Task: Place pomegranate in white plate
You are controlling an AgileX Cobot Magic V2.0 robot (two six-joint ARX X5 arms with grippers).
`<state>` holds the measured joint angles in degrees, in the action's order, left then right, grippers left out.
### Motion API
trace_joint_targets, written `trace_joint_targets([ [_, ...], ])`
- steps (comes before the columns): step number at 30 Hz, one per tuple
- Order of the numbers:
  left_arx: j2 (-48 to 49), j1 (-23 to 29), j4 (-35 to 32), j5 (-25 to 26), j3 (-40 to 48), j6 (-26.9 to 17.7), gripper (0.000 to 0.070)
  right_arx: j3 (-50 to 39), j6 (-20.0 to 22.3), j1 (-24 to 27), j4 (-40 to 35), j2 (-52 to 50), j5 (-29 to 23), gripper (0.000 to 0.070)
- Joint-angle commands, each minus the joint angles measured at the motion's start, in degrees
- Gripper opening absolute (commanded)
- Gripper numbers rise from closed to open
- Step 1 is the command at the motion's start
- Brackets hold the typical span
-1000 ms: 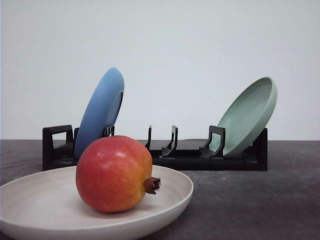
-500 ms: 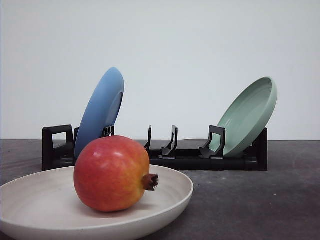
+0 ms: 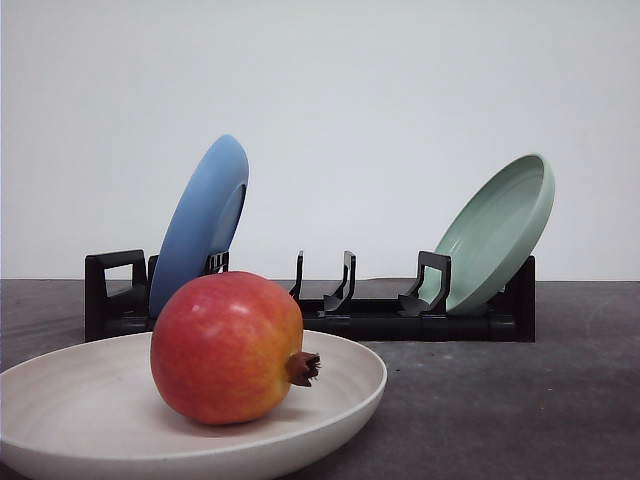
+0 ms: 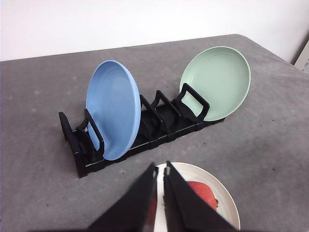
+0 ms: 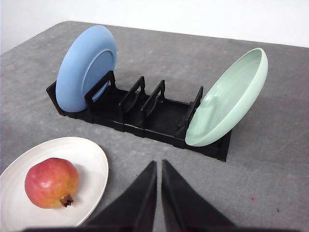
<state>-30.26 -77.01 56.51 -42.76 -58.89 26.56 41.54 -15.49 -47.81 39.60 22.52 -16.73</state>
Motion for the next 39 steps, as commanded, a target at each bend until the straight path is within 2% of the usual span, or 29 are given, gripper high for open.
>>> trace_joint_targets([
  [1, -0.39, -0.68, -0.48, -0.35, -1.16, -0.33, 0.0000, 0.44, -0.57, -0.42, -0.61, 0.17, -0.22, 0.0011],
  [12, 0.38, -0.58, -0.99, -0.33, -0.56, -0.33, 0.0000, 0.44, -0.57, -0.42, -0.60, 0.17, -0.22, 0.0011],
  [16, 0.76, 3.31, -1.06, -0.31, 0.00, -0.33, 0.0000, 0.46, -0.57, -0.42, -0.61, 0.17, -0.22, 0.0011],
  [23, 1.81, 21.21, -8.44, -0.52, 8.34, -1.32, 0.0000, 0.46, -0.57, -0.42, -0.60, 0.17, -0.22, 0.0011],
  [26, 3.59, 29.02, -13.82, -1.88, 14.99, -7.97, 0.0000, 0.46, -0.57, -0.42, -0.61, 0.17, -0.22, 0.0011],
  [30, 7.89, 38.34, -24.88, -0.13, 25.56, -19.07, 0.0000, 0.46, -0.57, -0.42, -0.61, 0.17, -0.22, 0.0011],
  [34, 14.54, 48.17, -35.23, 6.83, 35.67, -26.23, 0.0000, 0.46, -0.57, -0.42, -0.61, 0.17, -0.22, 0.0011],
  [39, 22.56, 60.21, -43.10, 20.32, 45.59, -27.73, 0.0000, 0.46, -0.57, -0.42, -0.61, 0.17, -0.22, 0.0011],
])
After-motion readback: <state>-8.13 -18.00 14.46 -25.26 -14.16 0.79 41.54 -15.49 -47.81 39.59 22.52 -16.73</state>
